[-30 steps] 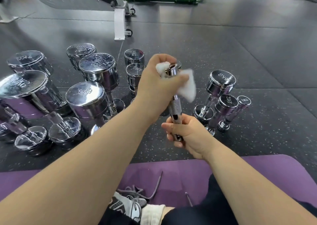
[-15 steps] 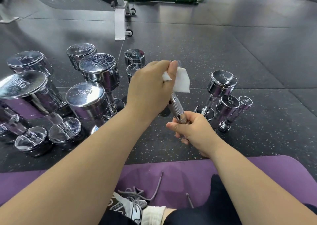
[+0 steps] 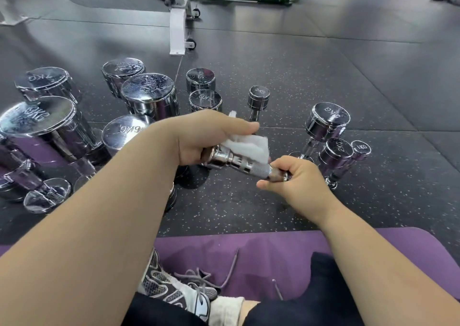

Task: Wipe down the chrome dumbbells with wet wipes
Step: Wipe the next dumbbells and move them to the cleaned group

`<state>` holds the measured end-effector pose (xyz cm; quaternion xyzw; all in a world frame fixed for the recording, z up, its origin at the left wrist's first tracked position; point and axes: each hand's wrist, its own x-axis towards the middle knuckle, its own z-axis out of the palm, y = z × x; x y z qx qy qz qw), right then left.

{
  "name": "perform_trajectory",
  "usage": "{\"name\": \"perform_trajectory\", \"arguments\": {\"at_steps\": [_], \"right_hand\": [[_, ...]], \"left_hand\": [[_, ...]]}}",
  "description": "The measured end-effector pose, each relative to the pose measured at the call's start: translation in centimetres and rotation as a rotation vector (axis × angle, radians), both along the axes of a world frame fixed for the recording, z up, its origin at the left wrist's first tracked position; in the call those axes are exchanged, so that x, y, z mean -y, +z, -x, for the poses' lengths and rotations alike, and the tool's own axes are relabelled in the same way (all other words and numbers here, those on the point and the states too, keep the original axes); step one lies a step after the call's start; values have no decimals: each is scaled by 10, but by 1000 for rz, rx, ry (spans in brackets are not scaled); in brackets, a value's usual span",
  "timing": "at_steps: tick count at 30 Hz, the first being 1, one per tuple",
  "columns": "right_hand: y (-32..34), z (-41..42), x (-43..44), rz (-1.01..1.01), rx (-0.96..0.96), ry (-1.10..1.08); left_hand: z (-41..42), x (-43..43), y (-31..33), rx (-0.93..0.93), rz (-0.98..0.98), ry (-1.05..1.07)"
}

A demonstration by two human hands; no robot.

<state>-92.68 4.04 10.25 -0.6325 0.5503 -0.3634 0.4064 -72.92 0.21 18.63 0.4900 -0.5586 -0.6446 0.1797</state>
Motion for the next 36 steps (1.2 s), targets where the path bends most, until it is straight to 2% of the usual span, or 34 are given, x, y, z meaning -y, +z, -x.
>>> {"name": "perform_trajectory", "arguments": {"at_steps": [2,4,8,10,12,14,17,19,21,23,25,26,28,31,34,36], "right_hand": [[2,-1,-1,-104,55,61],[1,-6,-3,-209,136,101],[-2,-24,-10,-361,395,120],[3,-32,-14,-459,554,114],[5,-39,-18,-514,625,127],[7,-43,-20,-522,593,114],[9,-46,-18,-467,463,23],[8,-48,-18,-390,356,-4],[6,-49,-17,-350,314,17],[8,-48,-17,-377,355,95],[13,-44,-17,-420,408,175],[17,-41,-17,-440,427,212],[23,-38,-18,-470,456,283],[26,-35,-18,-470,475,311],[25,-35,-18,-468,461,288],[23,-37,-19,-470,448,282]], "left_hand": [[-1,-3,-3,-172,-40,-121],[0,-4,-6,-405,-94,-136],[13,0,-18,-905,-99,-89],[25,1,-16,-1045,-67,27],[39,-1,-9,-979,-34,249],[53,-4,-3,-852,31,484],[61,-7,-10,-604,296,791],[59,-9,-15,-422,494,893],[57,-10,-11,-332,558,896],[53,-7,-6,-357,428,817],[49,-6,-1,-556,239,629],[48,-7,2,-651,189,512],[47,-8,6,-674,194,388],[50,-8,15,-659,251,466],[50,-7,18,-781,207,698],[48,-6,15,-744,208,798]]}}
